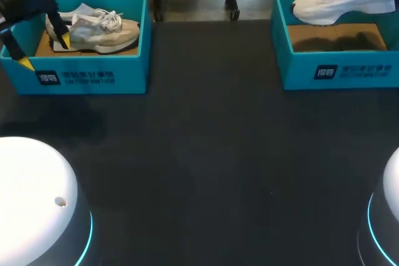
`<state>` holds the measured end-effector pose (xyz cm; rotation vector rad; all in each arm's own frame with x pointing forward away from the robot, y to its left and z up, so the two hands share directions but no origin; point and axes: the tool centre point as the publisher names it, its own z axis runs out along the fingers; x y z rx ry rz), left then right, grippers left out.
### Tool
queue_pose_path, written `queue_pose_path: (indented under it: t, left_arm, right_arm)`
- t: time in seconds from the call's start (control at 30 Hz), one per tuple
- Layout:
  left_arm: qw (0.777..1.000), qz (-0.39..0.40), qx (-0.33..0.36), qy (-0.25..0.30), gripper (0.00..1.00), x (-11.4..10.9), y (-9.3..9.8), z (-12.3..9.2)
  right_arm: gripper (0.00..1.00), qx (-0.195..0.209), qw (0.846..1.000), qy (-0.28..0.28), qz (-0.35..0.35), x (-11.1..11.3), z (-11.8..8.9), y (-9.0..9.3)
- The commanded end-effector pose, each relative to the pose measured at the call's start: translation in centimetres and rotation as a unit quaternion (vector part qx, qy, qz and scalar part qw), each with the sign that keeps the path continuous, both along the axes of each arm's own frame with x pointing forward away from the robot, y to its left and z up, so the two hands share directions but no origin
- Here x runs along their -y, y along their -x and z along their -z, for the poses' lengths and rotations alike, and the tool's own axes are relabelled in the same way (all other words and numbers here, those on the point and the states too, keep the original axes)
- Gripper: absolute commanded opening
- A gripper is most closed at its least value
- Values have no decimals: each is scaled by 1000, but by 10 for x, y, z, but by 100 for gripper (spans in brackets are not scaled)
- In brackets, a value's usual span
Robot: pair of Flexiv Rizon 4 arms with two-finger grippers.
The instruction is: Take the shoe out of the shoebox, open the shoe tongue, remove and reinsert the insole, then place the shoe into the shoebox
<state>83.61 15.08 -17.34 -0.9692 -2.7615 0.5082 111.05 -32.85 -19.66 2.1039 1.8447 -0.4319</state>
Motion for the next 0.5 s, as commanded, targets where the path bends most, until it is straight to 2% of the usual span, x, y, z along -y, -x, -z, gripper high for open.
queue_pose_path:
  t: [0.03,0.27,0.5]
  left_arm:
    - [1000,1,1,-2,100,0,0,0]
    - [1000,1,1,-2,100,0,0,0]
    - [1000,1,1,-2,100,0,0,0]
  right_arm:
    - [0,26,1000,0,0,6,11,8]
    - [0,21,1000,-8,16,18,32,14]
    - [0,19,999,-17,26,24,38,19]
